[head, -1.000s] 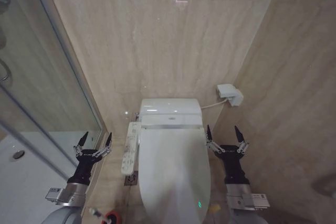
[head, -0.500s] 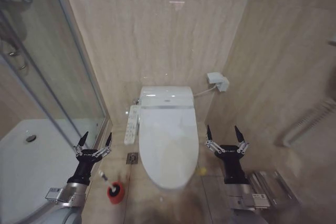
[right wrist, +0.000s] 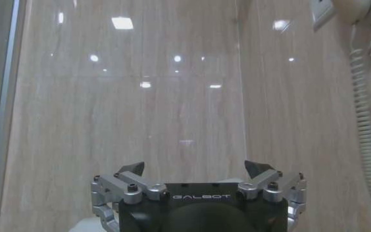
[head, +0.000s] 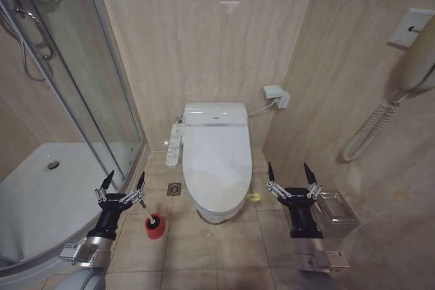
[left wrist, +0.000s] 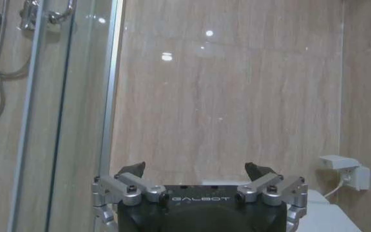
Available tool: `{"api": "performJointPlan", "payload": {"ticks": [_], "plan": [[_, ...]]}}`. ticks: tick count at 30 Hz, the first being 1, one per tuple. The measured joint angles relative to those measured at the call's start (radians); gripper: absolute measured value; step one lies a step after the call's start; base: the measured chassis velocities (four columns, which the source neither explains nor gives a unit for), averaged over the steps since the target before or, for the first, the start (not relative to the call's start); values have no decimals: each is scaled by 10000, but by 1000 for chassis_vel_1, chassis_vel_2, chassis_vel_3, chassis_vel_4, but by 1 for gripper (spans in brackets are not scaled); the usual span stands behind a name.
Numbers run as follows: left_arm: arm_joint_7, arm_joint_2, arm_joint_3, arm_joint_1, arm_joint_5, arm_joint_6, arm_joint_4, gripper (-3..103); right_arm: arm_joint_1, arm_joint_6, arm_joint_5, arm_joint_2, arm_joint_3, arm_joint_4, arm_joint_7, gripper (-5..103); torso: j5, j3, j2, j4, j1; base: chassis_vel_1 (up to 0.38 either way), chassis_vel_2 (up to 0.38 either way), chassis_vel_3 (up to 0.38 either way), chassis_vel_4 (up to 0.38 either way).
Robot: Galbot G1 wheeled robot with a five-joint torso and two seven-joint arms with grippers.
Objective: Open the toilet lid, clean the toilet bowl with a toilet brush, close the toilet lid, and flush.
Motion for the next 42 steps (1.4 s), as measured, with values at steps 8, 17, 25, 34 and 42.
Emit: {"api": "performJointPlan", "payload": {"ticks": [8, 17, 25, 34, 42], "plan": [[0, 0, 0, 6, 0, 0, 0, 100, -1, 0, 0, 0, 0, -1, 0, 100, -1, -4, 1, 1, -9, -12, 7, 10, -17], [0, 0, 0, 5, 0, 0, 0, 100, -1, 0, 0, 0, 0, 0, 0, 100, 0, -4, 1, 2, -10, 82, -97, -89, 91], [0, 0, -1, 10, 0, 0, 0, 100, -5, 0, 0, 0, -2, 0, 0, 100, 0, -7, 6, 4, -20, 182, -177, -173, 173], [0, 0, 0, 6, 0, 0, 0, 100, 0, 0, 0, 0, 0, 0, 0, 100, -1, -3, 3, 3, -7, 45, -31, -27, 35], [0, 0, 0, 3, 0, 0, 0, 100, 0, 1, 0, 0, 0, 0, 0, 100, -1, -2, 2, 0, -6, -33, 18, 32, -26]]}}
